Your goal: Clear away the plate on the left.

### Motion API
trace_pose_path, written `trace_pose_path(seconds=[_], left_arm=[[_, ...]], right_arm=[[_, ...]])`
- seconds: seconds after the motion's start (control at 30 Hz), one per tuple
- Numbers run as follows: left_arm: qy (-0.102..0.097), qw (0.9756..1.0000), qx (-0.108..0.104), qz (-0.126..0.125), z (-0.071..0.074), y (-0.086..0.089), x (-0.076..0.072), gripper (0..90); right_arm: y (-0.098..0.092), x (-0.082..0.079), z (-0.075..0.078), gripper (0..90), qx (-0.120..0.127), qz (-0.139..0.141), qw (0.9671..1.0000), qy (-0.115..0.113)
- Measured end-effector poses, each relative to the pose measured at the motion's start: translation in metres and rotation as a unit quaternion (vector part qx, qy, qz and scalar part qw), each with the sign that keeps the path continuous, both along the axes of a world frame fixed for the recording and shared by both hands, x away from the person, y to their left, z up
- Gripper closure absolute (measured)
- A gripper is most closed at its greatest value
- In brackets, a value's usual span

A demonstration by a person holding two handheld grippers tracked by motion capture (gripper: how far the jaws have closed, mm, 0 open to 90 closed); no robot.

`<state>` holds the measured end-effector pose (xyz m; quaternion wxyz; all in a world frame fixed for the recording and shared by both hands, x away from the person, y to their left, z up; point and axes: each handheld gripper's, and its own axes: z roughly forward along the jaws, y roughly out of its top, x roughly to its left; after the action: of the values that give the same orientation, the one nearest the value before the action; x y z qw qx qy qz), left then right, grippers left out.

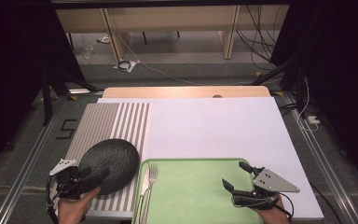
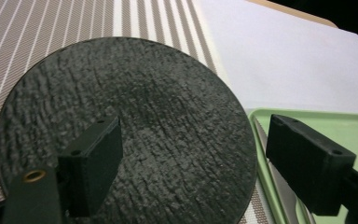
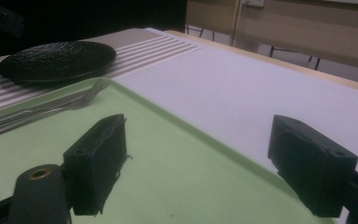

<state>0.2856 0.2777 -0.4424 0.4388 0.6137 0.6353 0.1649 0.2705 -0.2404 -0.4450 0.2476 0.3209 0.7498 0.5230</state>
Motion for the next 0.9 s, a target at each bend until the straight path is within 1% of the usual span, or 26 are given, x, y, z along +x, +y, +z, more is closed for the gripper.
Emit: trace_pose_path(seconds=[0.13,0.23,0.37,0.43,0.53,0.57,0.7,0.8,0.9], left_arm=[[0.002,0.9997,-0.018,0.015,-0.001,0.005,-0.001,18.4],[0.001,0.9997,-0.013,0.021,-0.001,0.006,-0.003,18.3],[0.002,0.9995,-0.016,0.027,-0.002,0.01,-0.005,18.3],[0.003,0.9993,-0.015,0.034,-0.002,0.011,-0.007,18.3],[0.009,0.9987,-0.026,0.043,-0.004,0.014,-0.007,18.3],[0.01,0.9986,-0.026,0.044,-0.005,0.016,-0.008,18.3],[0.013,0.9974,-0.033,0.062,-0.007,0.018,-0.01,18.2],[0.023,0.9957,-0.054,0.072,-0.01,0.02,-0.011,18.0],[0.022,0.9941,-0.063,0.085,-0.011,0.023,-0.013,17.3]], right_arm=[[0.0,0.0,0.0,20.3,-0.003,0.002,1.0,0.001],[0.001,0.0,0.0,20.3,-0.003,0.003,1.0,0.001],[0.002,-0.001,0.001,20.3,-0.006,0.001,1.0,0.0],[0.003,-0.001,0.0,20.3,-0.004,0.002,1.0,0.0],[0.004,-0.001,0.0,20.3,-0.008,0.004,1.0,-0.001],[0.004,-0.001,0.0,20.3,-0.007,0.004,1.0,0.0],[0.003,-0.001,0.0,20.3,-0.007,0.003,1.0,-0.001],[0.003,-0.001,0.0,20.3,-0.006,0.002,1.0,-0.002],[0.004,-0.002,0.001,20.3,-0.006,0.0,1.0,-0.001]])
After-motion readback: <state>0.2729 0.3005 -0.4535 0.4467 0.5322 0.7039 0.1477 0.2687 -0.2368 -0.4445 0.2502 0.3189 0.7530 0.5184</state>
